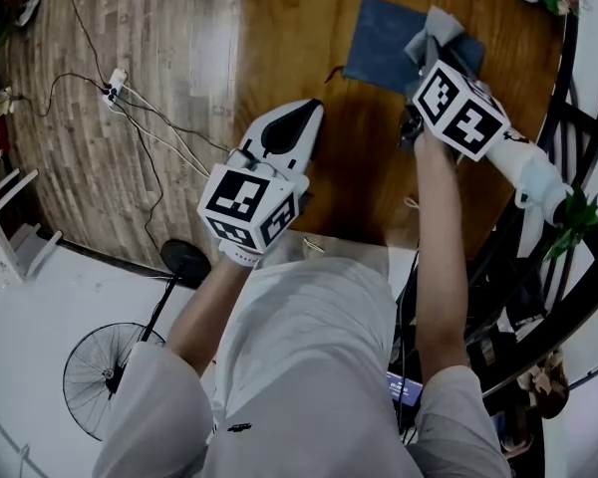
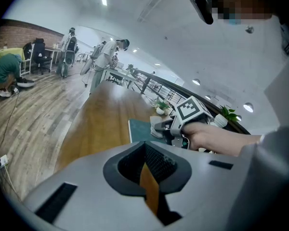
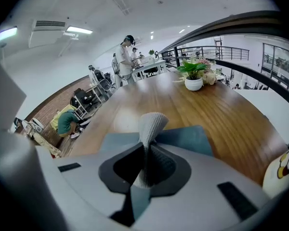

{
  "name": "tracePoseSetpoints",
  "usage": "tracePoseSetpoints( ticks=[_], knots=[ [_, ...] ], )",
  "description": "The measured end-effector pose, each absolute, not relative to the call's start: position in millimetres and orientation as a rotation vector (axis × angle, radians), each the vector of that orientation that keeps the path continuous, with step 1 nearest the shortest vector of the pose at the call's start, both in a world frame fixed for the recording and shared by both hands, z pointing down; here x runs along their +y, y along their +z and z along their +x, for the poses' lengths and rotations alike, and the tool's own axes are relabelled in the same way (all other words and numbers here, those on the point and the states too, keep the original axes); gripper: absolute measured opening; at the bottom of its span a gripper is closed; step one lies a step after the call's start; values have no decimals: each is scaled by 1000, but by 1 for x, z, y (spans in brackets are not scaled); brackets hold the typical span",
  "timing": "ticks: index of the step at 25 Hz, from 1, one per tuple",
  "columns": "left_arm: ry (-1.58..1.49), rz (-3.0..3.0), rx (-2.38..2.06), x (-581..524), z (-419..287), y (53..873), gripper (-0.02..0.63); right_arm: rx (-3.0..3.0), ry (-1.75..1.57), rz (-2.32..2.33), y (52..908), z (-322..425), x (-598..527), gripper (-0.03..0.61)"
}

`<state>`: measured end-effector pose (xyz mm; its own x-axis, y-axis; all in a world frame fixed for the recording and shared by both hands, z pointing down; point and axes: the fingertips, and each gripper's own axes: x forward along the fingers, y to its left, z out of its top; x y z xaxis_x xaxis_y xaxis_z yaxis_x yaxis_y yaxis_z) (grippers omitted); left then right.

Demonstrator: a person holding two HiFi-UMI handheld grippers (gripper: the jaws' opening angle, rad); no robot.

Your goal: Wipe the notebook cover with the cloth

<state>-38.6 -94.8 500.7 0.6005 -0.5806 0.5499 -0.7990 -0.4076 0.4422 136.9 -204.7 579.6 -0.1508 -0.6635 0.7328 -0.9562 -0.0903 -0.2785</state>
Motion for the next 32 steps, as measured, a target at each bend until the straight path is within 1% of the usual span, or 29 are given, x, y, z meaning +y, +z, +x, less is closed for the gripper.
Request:
tracePoseSetpoints(
  ticks=[17, 22, 28, 32],
  knots=[
    [397, 2131, -1108, -95, -67, 501, 17, -1920, 1146, 1612, 586, 68, -212, 34],
    [390, 2131, -1118, -90, -72, 498, 17, -1989, 1116, 1479, 585, 45, -213, 34],
    [389, 2139, -1119, -84, -73, 494, 17, -2049, 1123, 1357, 586, 27, -205, 34],
    [381, 2150, -1117, -80, -74, 488, 17, -2114, 1123, 1380, 570, 25, -194, 34]
  ],
)
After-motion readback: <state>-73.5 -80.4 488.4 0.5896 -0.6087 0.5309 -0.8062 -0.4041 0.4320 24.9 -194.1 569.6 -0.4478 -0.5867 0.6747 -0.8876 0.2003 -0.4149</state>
